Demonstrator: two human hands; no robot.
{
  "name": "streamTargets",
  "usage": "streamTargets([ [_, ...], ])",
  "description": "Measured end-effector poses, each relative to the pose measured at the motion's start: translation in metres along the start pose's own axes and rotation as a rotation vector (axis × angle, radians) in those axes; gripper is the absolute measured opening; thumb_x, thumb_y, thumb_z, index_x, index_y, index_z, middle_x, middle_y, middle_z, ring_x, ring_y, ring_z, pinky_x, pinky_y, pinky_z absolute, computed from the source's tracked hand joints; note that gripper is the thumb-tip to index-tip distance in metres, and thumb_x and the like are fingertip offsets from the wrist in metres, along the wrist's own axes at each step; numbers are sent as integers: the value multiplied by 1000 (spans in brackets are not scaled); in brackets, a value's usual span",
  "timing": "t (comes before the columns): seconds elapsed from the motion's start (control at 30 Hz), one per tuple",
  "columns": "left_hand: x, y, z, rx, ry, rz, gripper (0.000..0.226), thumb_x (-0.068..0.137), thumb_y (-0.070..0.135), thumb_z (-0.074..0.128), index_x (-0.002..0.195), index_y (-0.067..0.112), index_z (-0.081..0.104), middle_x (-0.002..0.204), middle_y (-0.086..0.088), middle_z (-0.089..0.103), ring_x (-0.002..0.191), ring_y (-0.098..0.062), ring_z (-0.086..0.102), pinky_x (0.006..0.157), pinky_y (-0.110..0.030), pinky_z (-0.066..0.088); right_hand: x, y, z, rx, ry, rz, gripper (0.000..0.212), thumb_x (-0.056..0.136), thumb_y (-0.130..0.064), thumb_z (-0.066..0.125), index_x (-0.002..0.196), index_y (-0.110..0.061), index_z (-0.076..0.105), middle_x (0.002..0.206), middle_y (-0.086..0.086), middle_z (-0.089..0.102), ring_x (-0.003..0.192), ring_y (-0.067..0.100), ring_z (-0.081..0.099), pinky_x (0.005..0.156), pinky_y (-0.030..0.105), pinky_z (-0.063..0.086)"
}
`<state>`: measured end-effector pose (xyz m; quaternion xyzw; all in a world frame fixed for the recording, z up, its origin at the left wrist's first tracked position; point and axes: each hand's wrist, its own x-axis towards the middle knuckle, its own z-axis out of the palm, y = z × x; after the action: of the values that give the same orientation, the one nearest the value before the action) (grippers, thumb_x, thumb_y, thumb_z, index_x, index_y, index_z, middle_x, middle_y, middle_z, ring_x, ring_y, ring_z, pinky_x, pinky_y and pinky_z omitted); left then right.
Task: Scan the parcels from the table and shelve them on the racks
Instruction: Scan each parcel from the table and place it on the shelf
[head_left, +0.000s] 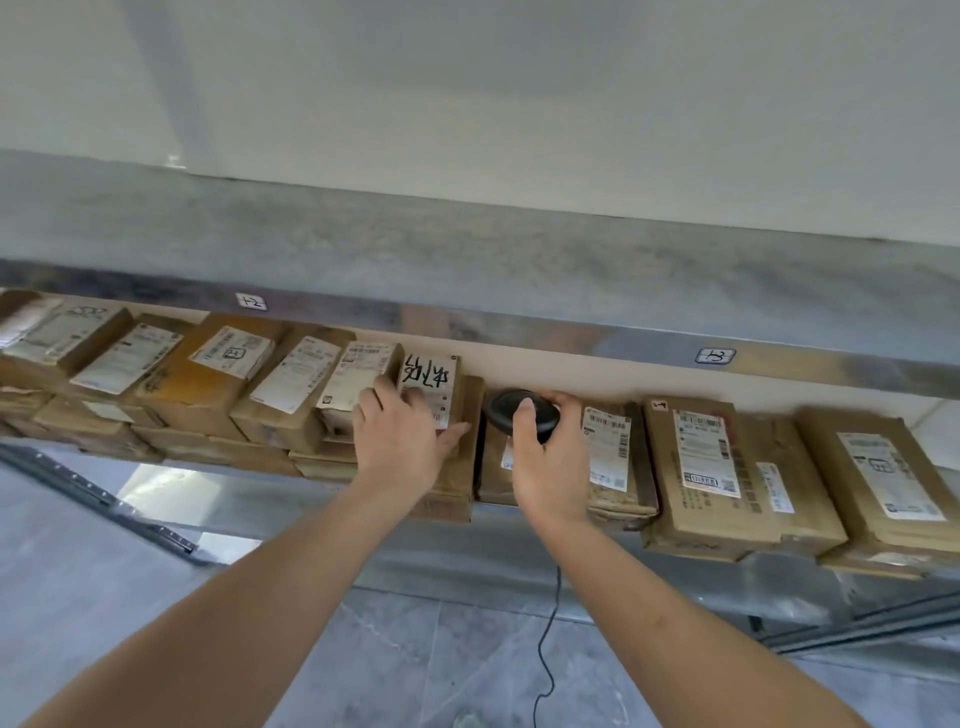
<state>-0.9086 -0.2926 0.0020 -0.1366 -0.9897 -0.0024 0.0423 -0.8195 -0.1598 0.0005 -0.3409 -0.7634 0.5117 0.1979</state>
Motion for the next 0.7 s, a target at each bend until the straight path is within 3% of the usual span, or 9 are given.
streamTargets([
  [0.07,3,-1,5,-10,-15,31,78,93,78,44,134,12,55,140,-23,42,126,-42,45,106,-50,42,3,3,2,23,13,14,32,103,-49,53,131,-35,52,101,-17,65,100,17,64,96,48,53],
  [0.17,8,-12,16,-106,6,231,66,98,66,51,149,23,50,162,-16,33,148,-42,33,120,-54,32,5,7,5,33,21,25,28,102,-50,53,126,-36,53,102,-14,67,99,18,66,93,48,54],
  [0.3,13,-26,24,-179,-20,474,49,104,46,54,147,22,56,164,-10,39,154,-36,31,126,-50,28,6,10,12,43,35,40,24,104,-44,55,123,-30,54,95,-14,65,93,13,65,89,44,52],
  [0.47,17,-33,23,-192,-26,495,49,104,33,58,150,19,53,159,-13,46,151,-36,37,121,-49,36,0,10,23,38,69,67,27,103,-45,56,124,-28,54,93,-14,66,90,14,66,87,42,53],
  [0.7,21,-39,17,-152,-85,551,56,101,41,60,152,21,47,161,-13,40,153,-33,31,125,-48,31,-14,0,28,19,134,109,27,103,-48,54,124,-31,53,95,-15,65,93,19,67,89,47,55],
])
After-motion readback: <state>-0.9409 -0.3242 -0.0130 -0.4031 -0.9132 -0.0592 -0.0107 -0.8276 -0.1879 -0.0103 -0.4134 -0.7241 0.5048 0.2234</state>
